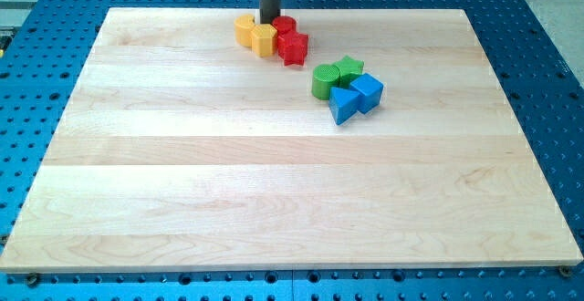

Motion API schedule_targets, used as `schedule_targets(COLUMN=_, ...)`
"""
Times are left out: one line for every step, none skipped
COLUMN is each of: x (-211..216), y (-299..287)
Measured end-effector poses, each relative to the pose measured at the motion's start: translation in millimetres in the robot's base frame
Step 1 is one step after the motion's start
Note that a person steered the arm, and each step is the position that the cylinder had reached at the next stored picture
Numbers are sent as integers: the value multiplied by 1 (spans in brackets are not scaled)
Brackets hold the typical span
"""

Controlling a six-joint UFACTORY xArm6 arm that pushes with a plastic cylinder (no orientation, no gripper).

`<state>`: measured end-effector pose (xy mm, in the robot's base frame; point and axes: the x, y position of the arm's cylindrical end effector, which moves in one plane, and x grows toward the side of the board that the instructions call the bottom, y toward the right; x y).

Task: Push heart into hexagon

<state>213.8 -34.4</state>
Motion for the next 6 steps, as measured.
schedule_targets(x=-18, y=-50)
schedule_targets(x=11, y=-69)
schedule_targets(x=21, y=-16)
schedule_targets(x=22, y=-3)
schedule_targets(x=-8, y=-27)
schedule_targets(x=-16, y=-27)
